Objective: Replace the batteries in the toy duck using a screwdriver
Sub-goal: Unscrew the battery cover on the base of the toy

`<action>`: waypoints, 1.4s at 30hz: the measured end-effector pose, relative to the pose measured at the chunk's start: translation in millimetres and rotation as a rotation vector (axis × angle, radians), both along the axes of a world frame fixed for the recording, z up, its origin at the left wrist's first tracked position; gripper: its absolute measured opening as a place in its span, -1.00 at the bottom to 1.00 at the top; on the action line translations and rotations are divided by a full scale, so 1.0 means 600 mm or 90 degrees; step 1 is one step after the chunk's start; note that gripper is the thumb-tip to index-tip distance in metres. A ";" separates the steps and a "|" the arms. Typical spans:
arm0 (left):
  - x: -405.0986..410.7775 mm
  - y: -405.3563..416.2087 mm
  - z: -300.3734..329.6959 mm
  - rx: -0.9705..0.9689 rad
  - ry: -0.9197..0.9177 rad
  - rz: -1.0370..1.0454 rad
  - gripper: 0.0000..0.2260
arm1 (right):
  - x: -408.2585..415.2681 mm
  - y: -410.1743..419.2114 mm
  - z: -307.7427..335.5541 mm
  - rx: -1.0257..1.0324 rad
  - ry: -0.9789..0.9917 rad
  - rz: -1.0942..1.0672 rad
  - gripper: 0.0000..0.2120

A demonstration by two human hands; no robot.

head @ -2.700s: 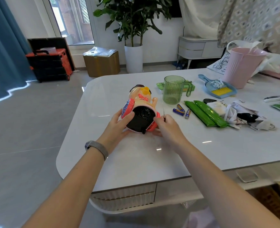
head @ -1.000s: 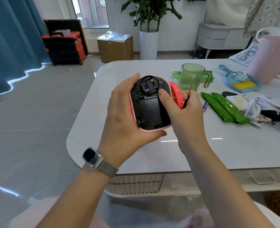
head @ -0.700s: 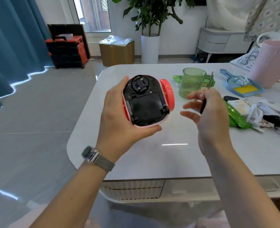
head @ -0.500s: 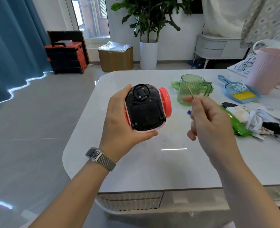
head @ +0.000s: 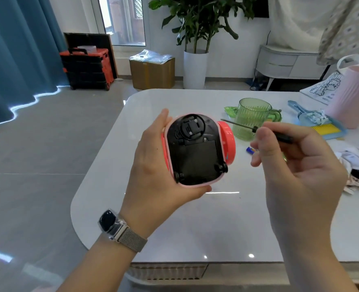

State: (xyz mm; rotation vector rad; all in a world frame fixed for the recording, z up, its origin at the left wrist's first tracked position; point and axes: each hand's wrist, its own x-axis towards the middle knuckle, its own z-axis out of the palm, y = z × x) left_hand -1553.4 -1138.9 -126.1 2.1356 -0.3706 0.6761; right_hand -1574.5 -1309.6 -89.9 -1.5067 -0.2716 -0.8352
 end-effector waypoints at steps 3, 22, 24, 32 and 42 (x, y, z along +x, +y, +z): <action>-0.010 0.001 0.003 -0.048 0.009 0.010 0.03 | -0.006 0.003 0.003 -0.052 -0.043 -0.012 -0.91; -0.026 -0.005 0.009 -0.055 -0.014 0.042 0.00 | -0.015 0.028 -0.004 -0.082 -0.144 -0.097 -0.74; -0.026 -0.006 0.009 -0.050 -0.017 0.040 0.00 | -0.013 0.026 -0.007 -0.092 -0.145 -0.099 -0.75; -0.028 -0.008 0.010 -0.056 -0.025 0.046 0.00 | -0.012 0.021 -0.011 -0.173 -0.151 -0.124 -0.78; -0.028 -0.007 0.011 -0.058 -0.019 0.045 0.00 | -0.012 0.020 -0.009 -0.188 -0.157 -0.129 -0.80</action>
